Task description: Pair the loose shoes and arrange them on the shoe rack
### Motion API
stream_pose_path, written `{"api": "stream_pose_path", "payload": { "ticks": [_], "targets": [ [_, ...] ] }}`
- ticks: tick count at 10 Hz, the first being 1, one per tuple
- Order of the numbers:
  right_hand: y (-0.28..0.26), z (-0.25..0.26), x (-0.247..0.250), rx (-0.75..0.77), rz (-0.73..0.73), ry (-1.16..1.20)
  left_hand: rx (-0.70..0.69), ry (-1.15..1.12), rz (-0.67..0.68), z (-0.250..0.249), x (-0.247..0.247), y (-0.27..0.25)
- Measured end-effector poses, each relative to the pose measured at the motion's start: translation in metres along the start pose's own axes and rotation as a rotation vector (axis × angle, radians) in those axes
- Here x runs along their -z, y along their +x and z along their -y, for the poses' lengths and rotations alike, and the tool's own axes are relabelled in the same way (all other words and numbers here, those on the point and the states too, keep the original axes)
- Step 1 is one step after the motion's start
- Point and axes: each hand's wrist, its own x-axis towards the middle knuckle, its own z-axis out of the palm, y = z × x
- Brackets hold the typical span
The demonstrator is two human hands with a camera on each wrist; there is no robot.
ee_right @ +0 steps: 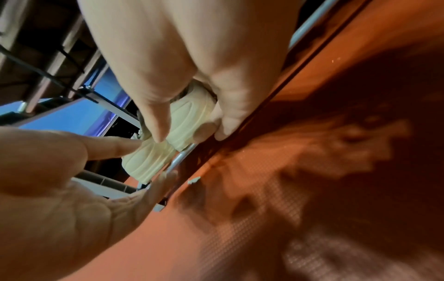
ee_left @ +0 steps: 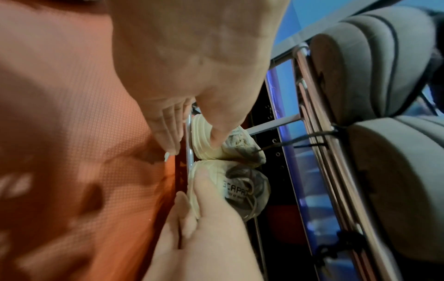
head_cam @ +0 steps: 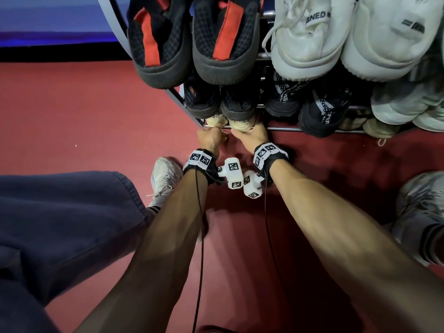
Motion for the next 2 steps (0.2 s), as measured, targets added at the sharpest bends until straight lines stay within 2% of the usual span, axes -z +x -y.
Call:
{"api": "stream_pose_path", "payload": {
  "ticks": [1, 2],
  "targets": [
    [-0.006, 0.007, 0.013, -0.012, 0.058, -0.004, 0.045, 0.128, 0.023, 0.002, 0.001, -0.01],
    [-0.013, 0.014, 0.029, -0.015, 0.007, -0.177, 0.106, 0.273, 0.035, 0.002, 0.011, -0.022]
  ]
}}
